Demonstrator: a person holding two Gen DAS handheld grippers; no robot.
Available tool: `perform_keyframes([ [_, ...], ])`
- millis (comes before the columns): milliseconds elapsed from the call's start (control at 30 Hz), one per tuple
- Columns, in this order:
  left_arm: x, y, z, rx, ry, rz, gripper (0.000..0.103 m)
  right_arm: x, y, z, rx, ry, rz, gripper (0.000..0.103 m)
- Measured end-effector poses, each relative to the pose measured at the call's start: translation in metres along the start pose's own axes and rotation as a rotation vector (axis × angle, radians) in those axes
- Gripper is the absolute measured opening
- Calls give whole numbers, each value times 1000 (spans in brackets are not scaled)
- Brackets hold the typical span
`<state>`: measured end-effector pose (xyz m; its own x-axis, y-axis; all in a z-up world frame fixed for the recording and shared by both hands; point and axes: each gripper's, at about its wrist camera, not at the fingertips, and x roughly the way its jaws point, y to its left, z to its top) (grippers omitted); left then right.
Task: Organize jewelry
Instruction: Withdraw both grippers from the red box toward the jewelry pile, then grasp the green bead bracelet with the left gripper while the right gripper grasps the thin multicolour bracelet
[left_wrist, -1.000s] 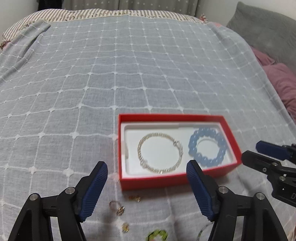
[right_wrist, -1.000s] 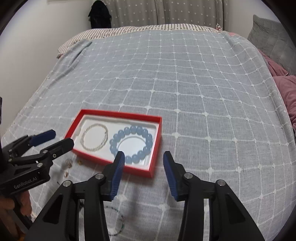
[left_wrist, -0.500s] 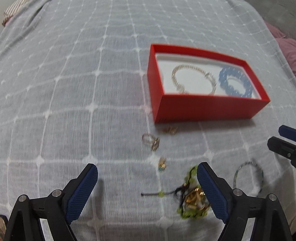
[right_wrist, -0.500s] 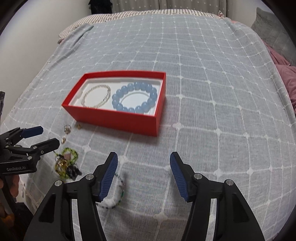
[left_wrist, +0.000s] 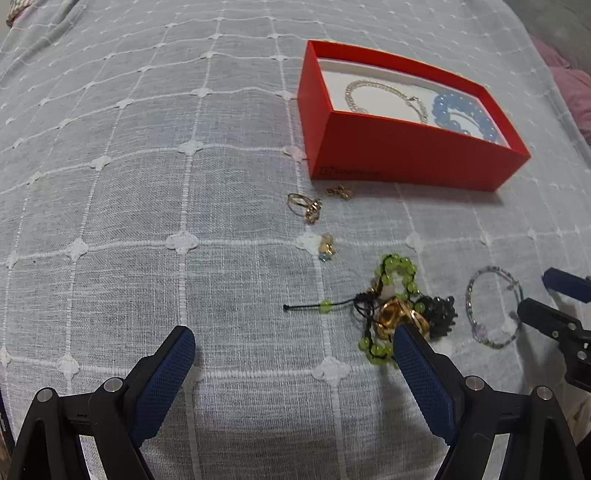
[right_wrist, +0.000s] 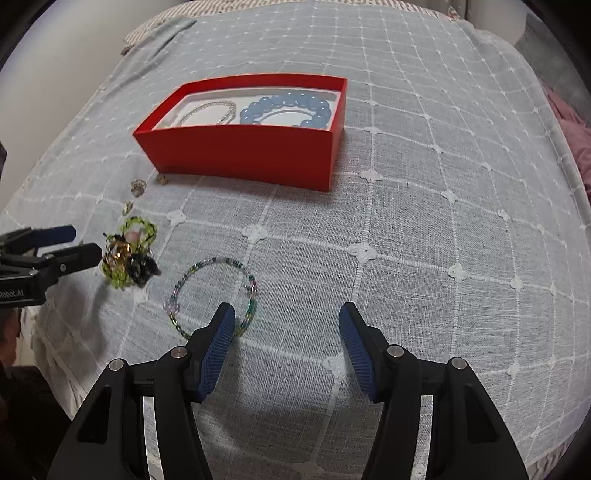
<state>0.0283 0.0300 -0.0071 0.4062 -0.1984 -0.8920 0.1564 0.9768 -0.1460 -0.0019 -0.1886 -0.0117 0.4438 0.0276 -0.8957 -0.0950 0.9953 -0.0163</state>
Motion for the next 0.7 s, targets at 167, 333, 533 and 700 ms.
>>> perform_keyframes([
  [167,1,-7,-10,38,-11,-12,91,-2,4,-8,-41,-18,-10,62],
  [333,2,-21,-14,97,-30,-40,91,-3,2,-10,-45,-59,-3,62],
  [533,6,-43,-15,146,-32,-48,91,1,14,-13,-103,-92,4,60],
  [700,2,-41,-13,158,-67,-71,90,8,25,-12,-145,-98,-9,38],
])
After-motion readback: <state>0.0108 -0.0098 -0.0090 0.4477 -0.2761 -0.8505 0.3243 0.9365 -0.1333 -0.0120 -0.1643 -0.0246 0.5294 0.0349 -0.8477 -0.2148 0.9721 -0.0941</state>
